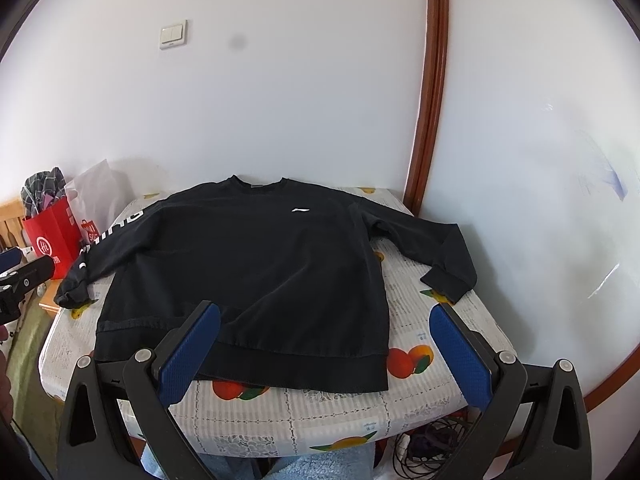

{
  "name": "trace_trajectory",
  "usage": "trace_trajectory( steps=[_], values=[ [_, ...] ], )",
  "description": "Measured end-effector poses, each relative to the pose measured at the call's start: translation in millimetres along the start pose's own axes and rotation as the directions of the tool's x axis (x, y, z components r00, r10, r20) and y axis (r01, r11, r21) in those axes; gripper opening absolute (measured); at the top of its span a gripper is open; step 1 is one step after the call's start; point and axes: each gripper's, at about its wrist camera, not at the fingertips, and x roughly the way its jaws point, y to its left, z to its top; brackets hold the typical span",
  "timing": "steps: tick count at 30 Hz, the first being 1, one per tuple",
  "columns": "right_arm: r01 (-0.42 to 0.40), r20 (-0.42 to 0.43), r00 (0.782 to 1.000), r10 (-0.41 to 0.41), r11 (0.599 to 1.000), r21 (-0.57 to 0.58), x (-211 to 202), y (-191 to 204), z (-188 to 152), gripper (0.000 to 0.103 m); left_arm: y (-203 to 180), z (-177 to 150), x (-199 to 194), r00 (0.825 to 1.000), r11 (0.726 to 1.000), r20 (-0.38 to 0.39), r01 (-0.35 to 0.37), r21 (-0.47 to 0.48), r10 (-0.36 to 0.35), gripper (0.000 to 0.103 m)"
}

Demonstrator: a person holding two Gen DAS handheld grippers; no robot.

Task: Fold small clothes

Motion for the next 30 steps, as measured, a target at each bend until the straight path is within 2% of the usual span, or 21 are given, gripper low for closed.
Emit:
trace_trajectory(
  steps=[4, 8, 11, 15, 19, 22, 24, 27, 28, 30],
  values=[
    [-0.012, -0.002, 1.0, 0.012, 1.0, 0.004, 6, 4, 10, 0.103, 12, 7, 8, 1.0, 1.0, -0.008, 0.006, -0.016, -0.006, 0.103],
    [-0.013, -0.005, 1.0, 0.012, 1.0, -0.011, 16, 13, 23, 0.103, 30, 15, 26, 0.999, 0.999, -0.027, -0.021, -0.027, 0.021, 0.103],
    [-0.019, -0.006, 1.0, 0.019, 1.0, -0.015, 27, 21, 32, 0.103, 49, 18, 46, 0.996, 0.996, -0.037, -0.082, -0.034, 0.081, 0.103],
    [-0.057, -0.025, 0.998, 0.056, 0.998, -0.013, 49, 35, 39, 0.103, 83, 14, 87, 0.983, 0.985, -0.105, -0.16, -0.069, 0.152, 0.103],
    [-0.078, -0.059, 0.995, 0.077, 0.997, -0.015, 82, 53, 40, 0.102, 117, -1, 133, 0.962, 0.973, -0.208, -0.203, -0.11, 0.178, 0.098],
    [-0.078, -0.081, 0.994, 0.077, 0.997, -0.008, 108, 65, 38, 0.094, 136, -13, 162, 0.944, 0.969, -0.277, -0.216, -0.121, 0.177, 0.093],
    [-0.093, -0.092, 0.991, 0.092, 0.996, -0.005, 126, 74, 38, 0.089, 147, -19, 179, 0.928, 0.962, -0.31, -0.25, -0.114, 0.204, 0.092],
    [-0.13, -0.096, 0.987, 0.129, 0.991, -0.005, 145, 89, 38, 0.084, 164, -29, 203, 0.909, 0.952, -0.35, -0.282, -0.117, 0.227, 0.084],
    [-0.146, -0.096, 0.985, 0.146, 0.989, 0.002, 149, 92, 38, 0.083, 168, -32, 209, 0.902, 0.95, -0.364, -0.29, -0.117, 0.231, 0.077],
    [-0.179, -0.096, 0.979, 0.18, 0.984, 0.019, 159, 99, 38, 0.082, 174, -40, 222, 0.887, 0.945, -0.393, -0.307, -0.115, 0.241, 0.069]
  ],
)
